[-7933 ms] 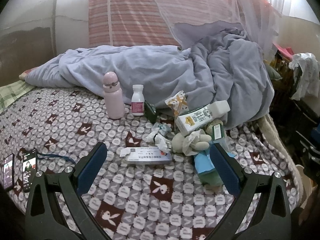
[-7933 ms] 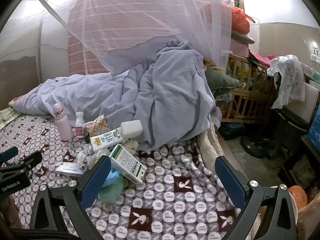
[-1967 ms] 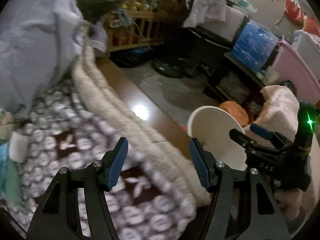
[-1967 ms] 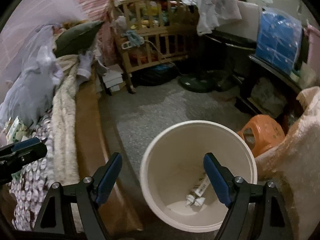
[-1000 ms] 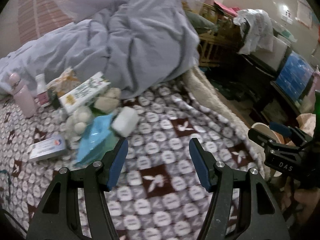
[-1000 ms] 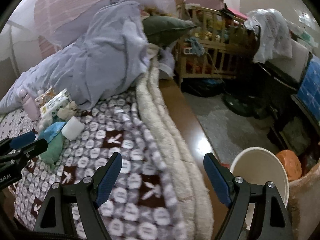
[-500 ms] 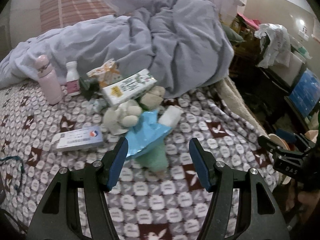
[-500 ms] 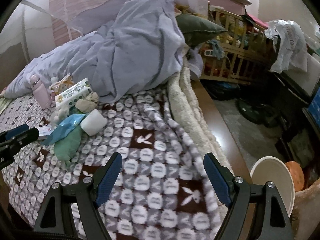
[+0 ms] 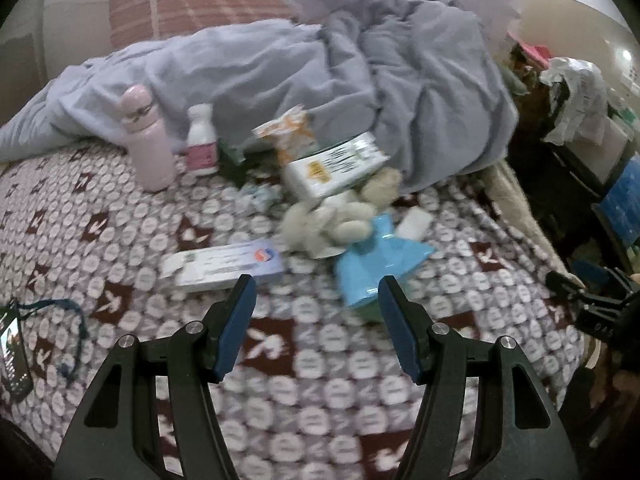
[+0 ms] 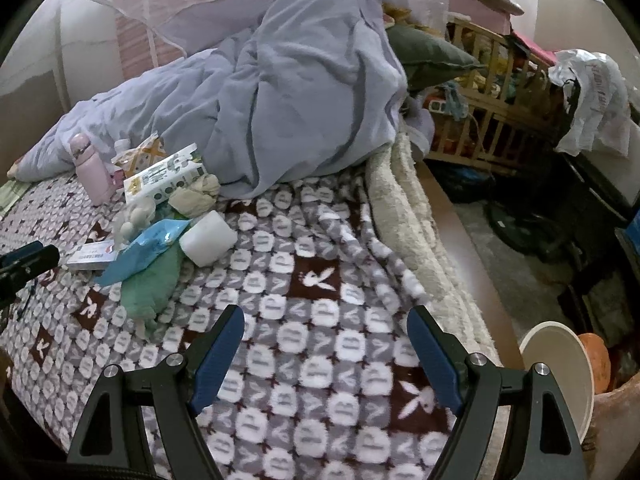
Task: Collect trash
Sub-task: 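Return both tools to the bed toward the plush bear and sponge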
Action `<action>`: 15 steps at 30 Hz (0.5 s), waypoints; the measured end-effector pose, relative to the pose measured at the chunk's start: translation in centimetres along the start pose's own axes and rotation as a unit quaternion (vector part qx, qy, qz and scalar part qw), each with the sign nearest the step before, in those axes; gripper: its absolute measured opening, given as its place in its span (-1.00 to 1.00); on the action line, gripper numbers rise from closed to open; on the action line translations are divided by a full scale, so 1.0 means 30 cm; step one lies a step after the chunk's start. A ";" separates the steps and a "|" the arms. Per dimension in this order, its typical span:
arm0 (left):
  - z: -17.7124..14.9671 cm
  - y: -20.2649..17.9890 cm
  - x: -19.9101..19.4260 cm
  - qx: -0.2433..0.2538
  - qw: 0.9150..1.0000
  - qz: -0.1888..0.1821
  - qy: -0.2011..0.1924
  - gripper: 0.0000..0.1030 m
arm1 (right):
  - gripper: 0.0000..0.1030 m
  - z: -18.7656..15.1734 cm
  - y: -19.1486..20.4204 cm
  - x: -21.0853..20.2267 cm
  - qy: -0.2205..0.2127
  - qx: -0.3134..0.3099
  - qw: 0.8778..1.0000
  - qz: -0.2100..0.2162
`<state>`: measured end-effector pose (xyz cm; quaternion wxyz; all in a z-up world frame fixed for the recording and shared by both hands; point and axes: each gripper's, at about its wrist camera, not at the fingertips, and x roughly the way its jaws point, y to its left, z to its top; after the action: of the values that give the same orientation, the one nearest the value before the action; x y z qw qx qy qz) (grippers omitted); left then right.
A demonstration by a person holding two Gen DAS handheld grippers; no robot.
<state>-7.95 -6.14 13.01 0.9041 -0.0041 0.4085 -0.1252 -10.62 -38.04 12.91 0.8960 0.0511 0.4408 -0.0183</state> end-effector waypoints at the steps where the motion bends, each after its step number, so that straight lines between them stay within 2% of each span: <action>1: -0.004 0.024 0.004 -0.006 1.000 0.003 0.003 0.21 | 0.58 0.003 0.010 0.008 0.003 -0.002 1.000 0.005; 7: -0.037 0.181 0.029 -0.050 0.998 0.008 0.026 0.21 | 0.58 0.030 0.093 0.058 0.019 -0.015 0.999 0.045; 11: -0.054 0.249 0.057 -0.057 0.997 0.023 0.041 0.21 | 0.58 0.055 0.180 0.102 0.029 -0.032 0.996 0.073; 15: -0.057 0.289 0.101 -0.056 0.997 0.022 0.054 0.21 | 0.58 0.082 0.230 0.160 0.037 -0.044 0.995 0.079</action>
<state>-5.37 1.72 8.68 0.8814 -0.0389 0.4635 -0.0820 -5.21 -31.38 11.12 0.8791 0.0471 0.4687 0.0734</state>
